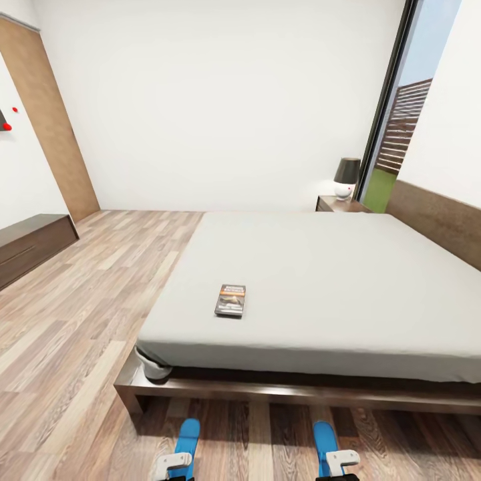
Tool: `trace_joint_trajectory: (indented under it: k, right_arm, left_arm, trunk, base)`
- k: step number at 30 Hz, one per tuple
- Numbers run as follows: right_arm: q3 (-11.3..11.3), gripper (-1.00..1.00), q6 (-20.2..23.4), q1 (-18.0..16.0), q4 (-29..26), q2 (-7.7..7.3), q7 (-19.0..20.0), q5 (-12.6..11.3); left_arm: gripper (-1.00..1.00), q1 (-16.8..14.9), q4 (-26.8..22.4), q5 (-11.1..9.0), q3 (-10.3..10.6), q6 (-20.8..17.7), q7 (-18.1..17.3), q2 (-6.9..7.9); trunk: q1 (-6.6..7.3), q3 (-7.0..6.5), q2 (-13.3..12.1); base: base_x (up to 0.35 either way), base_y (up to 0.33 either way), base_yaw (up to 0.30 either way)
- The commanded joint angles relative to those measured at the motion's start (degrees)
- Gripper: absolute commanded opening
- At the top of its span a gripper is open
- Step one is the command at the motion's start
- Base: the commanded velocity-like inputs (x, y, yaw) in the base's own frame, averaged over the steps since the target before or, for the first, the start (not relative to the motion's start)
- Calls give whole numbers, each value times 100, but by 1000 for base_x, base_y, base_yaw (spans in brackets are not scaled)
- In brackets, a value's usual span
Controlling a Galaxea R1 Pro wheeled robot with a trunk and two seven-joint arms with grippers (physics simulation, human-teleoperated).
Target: In the bedroom, move the book from the bed onto either nightstand, and place the two sandals side by side next to the bed.
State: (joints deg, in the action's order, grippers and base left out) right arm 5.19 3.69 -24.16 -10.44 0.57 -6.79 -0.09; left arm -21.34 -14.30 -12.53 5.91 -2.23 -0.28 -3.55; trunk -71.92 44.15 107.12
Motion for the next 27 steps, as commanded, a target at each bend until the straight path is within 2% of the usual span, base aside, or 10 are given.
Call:
trace_joint_trajectory:
  k: [1, 8, 17, 27]
  right_arm:
    - [50, -100, 37, -1, -11, 0, -33, 0]
    - [60, -100, 40, -1, -4, -3, -19, 30]
    - [65, -100, 28, -1, -9, -4, -16, 43]
    - [61, -100, 27, -1, -22, -4, -15, 27]
  left_arm:
    - [-100, 0, -13, -48, 52, -22, 43, 7]
    - [-100, 7, -18, -48, 59, 194, 5, 12]
    - [-100, 7, -20, -48, 59, 245, -2, 12]
    - [-100, 7, -12, -48, 59, 242, 1, 12]
  trunk:
    - [0, 5, 4]
    - [0, 5, 4]
    - [0, 5, 4]
    - [-219, 185, 405]
  base:
    - [0, 0, 0]
    - [0, 0, 0]
    - [0, 0, 0]
    - [0, 0, 0]
